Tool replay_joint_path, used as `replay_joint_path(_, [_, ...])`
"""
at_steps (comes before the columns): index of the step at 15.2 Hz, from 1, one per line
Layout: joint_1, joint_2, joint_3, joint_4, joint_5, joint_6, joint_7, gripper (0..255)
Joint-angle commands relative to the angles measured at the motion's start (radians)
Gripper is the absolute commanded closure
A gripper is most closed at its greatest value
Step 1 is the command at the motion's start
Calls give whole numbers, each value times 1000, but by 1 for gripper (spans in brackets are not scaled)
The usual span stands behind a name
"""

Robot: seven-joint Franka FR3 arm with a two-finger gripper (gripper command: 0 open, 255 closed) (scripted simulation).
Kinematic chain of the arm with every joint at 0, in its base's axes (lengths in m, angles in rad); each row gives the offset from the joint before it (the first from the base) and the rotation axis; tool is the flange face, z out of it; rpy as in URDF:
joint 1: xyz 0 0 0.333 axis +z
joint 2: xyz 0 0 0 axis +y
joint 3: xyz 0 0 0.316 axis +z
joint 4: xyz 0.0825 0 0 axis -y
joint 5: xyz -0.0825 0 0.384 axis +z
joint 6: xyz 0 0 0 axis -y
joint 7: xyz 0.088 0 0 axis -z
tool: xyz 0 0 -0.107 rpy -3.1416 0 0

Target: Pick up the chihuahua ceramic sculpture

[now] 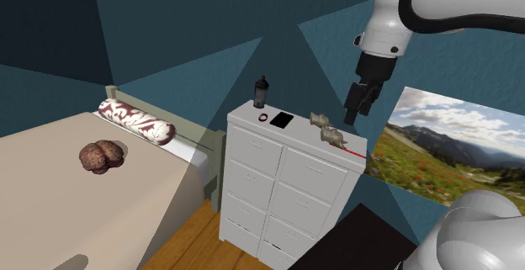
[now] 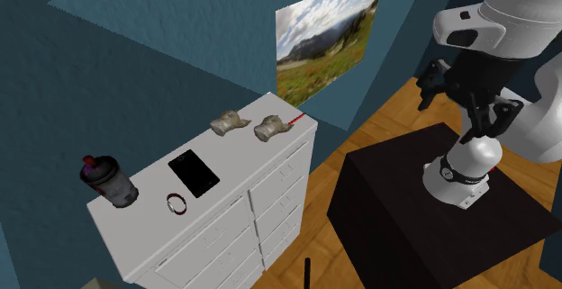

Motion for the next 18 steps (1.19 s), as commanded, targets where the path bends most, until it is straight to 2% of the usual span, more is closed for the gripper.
replay_joint_path(1, [0, 0, 0, 0, 0, 0, 0, 0])
replay_joint_path(10, [-72, 167, -133, -48, -80, 200, -107, 0])
replay_joint_path(18, [-125, 381, -247, -12, -115, 367, -201, 0])
